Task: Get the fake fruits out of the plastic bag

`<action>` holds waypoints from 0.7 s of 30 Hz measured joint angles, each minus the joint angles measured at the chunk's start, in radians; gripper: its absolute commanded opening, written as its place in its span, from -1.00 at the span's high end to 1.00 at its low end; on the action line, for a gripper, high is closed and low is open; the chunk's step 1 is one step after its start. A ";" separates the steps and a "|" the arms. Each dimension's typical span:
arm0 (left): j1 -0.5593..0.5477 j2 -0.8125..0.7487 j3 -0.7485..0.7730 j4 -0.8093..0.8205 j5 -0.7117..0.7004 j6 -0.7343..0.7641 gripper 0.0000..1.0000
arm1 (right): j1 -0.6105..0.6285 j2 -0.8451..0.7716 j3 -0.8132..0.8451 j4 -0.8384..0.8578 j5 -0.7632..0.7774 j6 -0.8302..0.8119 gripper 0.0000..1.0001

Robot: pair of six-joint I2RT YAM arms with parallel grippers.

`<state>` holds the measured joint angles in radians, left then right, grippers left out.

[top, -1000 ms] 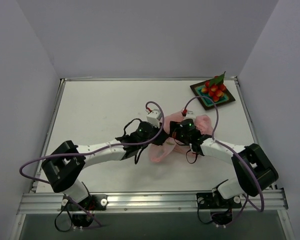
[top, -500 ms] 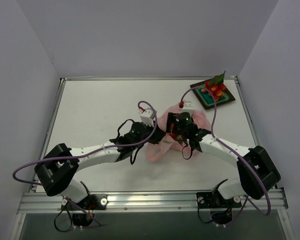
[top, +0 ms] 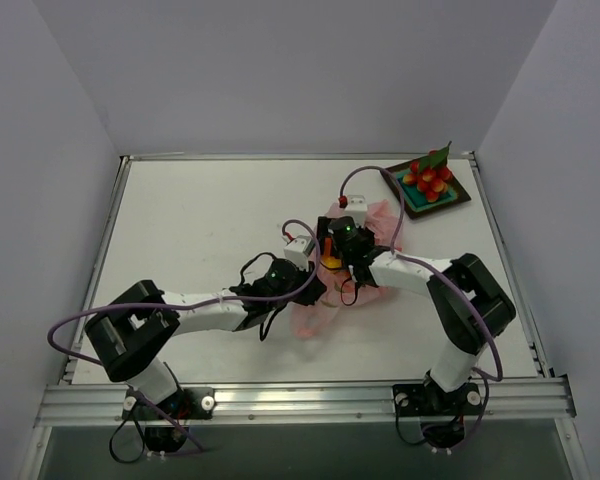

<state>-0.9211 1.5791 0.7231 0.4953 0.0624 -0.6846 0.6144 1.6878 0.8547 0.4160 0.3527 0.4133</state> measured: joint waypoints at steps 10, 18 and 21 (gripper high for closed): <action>-0.001 0.002 0.000 0.004 0.006 0.000 0.95 | 0.002 0.032 0.025 0.028 0.039 0.010 -0.65; -0.006 0.000 0.000 -0.015 0.006 0.001 0.95 | 0.009 -0.090 -0.060 -0.014 -0.073 0.053 -0.23; -0.006 0.000 0.000 -0.019 0.001 0.000 0.95 | 0.009 -0.129 -0.084 -0.011 -0.113 0.062 -0.27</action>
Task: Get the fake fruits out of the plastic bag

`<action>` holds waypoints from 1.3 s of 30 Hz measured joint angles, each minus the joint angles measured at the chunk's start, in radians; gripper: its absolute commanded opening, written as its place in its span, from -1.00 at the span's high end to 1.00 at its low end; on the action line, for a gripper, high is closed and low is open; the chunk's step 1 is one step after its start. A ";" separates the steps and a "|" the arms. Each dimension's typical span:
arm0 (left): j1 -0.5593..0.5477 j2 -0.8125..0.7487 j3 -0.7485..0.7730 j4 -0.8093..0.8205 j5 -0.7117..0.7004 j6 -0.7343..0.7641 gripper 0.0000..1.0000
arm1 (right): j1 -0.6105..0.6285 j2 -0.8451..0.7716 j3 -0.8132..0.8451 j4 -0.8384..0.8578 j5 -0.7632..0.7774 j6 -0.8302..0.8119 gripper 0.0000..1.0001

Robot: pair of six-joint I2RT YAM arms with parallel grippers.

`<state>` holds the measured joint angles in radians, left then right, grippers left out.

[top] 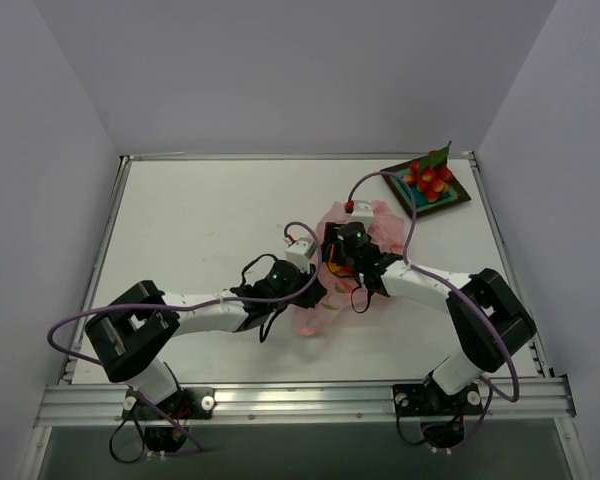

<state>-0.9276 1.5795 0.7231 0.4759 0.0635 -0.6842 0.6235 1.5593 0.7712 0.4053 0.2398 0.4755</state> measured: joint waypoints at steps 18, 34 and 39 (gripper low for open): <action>-0.001 -0.014 -0.001 0.000 -0.012 0.000 0.95 | -0.024 0.219 0.056 0.095 -0.105 -0.015 -0.55; -0.001 -0.024 0.021 -0.030 -0.019 0.011 0.95 | -0.005 -0.119 -0.053 -0.035 -0.101 -0.039 0.53; 0.000 -0.024 0.077 -0.031 -0.019 0.021 0.95 | 0.005 -0.342 -0.121 -0.125 -0.151 -0.028 0.60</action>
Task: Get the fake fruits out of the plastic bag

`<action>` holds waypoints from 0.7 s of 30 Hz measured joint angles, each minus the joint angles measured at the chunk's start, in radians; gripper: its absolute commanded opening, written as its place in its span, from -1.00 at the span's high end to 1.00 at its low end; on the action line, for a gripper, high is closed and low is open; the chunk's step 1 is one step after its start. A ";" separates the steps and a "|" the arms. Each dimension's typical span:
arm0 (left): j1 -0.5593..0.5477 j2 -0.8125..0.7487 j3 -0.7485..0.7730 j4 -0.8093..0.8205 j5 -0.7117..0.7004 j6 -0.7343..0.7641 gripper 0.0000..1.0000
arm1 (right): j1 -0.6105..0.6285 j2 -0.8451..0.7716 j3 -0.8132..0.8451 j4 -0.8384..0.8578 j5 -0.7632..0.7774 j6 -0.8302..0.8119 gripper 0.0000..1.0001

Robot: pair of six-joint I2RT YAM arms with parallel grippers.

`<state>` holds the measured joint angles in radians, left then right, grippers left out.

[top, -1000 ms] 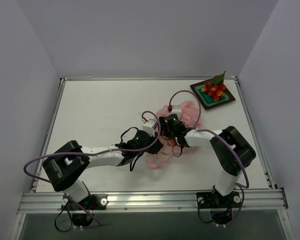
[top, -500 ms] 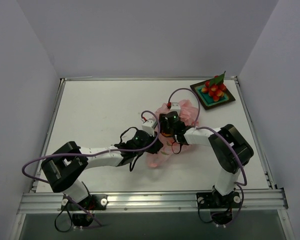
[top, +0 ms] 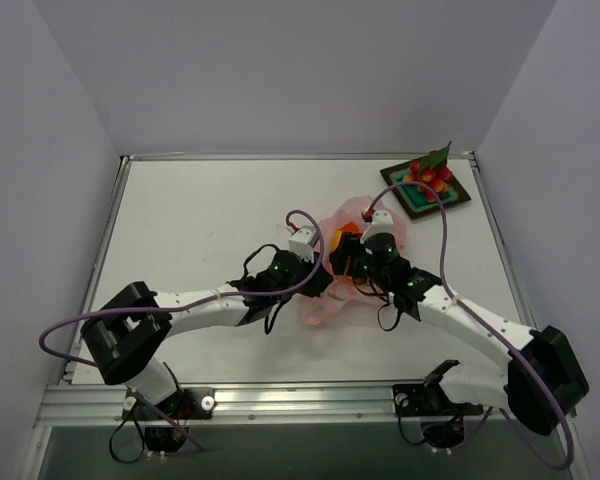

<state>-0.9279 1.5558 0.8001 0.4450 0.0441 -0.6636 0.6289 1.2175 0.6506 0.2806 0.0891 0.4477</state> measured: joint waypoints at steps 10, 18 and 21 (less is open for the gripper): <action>0.007 0.000 0.013 0.000 0.008 0.001 0.95 | 0.002 -0.255 0.112 -0.276 -0.220 -0.019 0.52; 0.047 -0.006 0.052 -0.002 0.032 0.003 0.95 | 0.002 -0.287 0.176 -0.431 -0.247 -0.037 0.64; 0.049 -0.006 0.061 0.010 0.043 0.003 0.95 | 0.002 -0.346 0.216 -0.489 -0.203 -0.049 0.69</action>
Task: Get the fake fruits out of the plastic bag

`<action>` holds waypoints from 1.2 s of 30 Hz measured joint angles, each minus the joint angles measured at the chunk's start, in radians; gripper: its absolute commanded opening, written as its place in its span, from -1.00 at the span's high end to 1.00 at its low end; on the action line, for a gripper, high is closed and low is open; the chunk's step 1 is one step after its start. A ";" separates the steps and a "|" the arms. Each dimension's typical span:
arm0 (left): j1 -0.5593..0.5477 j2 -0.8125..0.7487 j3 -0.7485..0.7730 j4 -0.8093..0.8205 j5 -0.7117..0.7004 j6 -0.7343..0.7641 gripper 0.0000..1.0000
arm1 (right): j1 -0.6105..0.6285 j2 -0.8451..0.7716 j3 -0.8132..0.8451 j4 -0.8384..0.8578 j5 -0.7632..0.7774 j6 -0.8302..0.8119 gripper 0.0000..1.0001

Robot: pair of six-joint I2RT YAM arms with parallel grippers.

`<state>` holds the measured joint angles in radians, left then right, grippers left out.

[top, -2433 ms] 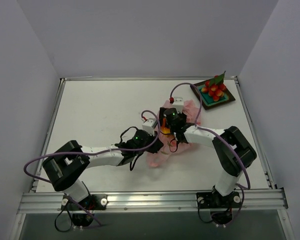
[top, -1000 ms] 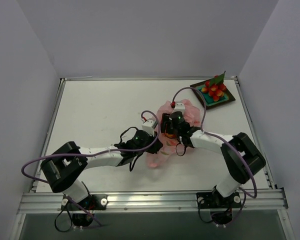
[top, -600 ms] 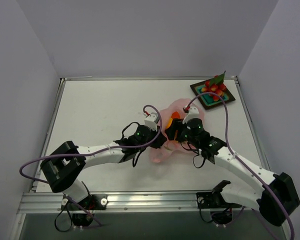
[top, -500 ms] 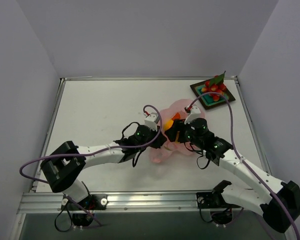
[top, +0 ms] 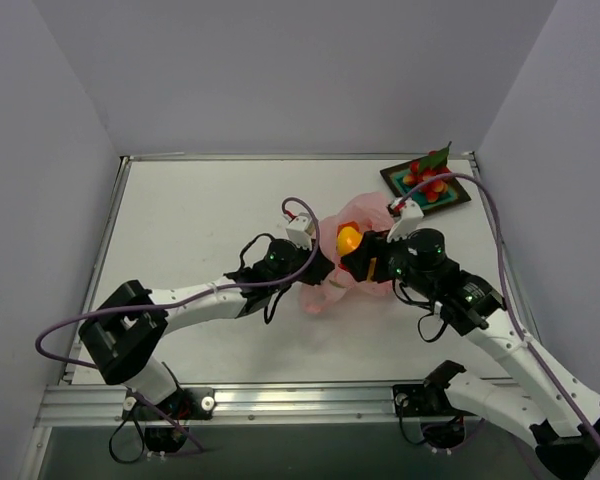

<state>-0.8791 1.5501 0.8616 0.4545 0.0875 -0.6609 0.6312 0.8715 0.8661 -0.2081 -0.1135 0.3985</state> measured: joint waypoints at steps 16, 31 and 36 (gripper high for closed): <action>0.000 -0.038 -0.146 0.006 0.017 0.007 0.95 | -0.489 0.601 0.270 0.397 0.177 -0.102 0.72; 0.000 -0.060 -0.166 0.017 0.034 0.031 0.95 | -0.572 1.291 0.807 0.520 0.192 -0.161 0.65; 0.000 -0.050 -0.155 0.014 0.043 0.031 0.95 | -0.576 1.386 0.845 0.515 0.192 -0.180 0.64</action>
<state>-0.8795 1.4998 0.7063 0.4683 0.1307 -0.6304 0.0555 2.2578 1.7107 0.3069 0.0784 0.2188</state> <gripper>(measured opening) 0.026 0.583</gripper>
